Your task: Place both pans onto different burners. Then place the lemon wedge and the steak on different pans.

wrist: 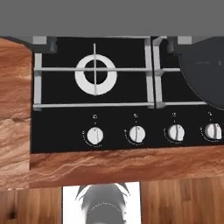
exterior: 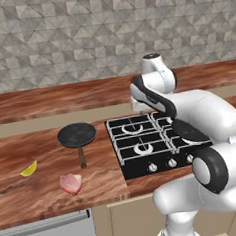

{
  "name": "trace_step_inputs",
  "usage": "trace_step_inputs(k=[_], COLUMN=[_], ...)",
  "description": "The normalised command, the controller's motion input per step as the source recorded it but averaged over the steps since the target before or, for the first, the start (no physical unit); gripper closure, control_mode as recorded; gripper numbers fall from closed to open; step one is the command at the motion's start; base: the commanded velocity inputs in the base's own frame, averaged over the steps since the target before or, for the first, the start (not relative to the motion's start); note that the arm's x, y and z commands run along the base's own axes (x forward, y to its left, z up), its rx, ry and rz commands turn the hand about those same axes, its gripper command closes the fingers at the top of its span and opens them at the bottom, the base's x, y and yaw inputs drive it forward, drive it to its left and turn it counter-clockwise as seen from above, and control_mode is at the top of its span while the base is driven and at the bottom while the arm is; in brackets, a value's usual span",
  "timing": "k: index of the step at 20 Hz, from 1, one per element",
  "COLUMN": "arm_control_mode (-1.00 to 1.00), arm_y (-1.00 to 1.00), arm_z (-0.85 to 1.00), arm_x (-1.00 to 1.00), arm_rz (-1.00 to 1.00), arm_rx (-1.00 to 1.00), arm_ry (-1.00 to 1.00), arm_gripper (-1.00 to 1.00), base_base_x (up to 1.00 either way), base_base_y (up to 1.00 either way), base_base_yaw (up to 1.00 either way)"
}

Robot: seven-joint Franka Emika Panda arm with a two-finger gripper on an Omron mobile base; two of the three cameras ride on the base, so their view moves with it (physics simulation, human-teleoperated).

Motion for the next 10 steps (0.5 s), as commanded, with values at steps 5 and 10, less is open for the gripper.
trace_step_inputs(k=[5,10], arm_control_mode=[-1.0,-1.0], arm_y=[0.47,0.6], arm_z=[0.0,0.0], arm_x=[0.0,0.0], arm_rz=[0.17,0.1], arm_rx=[0.06,0.04], arm_ry=[0.0,0.0], arm_gripper=[-1.0,-1.0], base_base_x=[0.0,0.0], base_base_y=[0.0,0.0], base_base_yaw=[0.0,0.0])
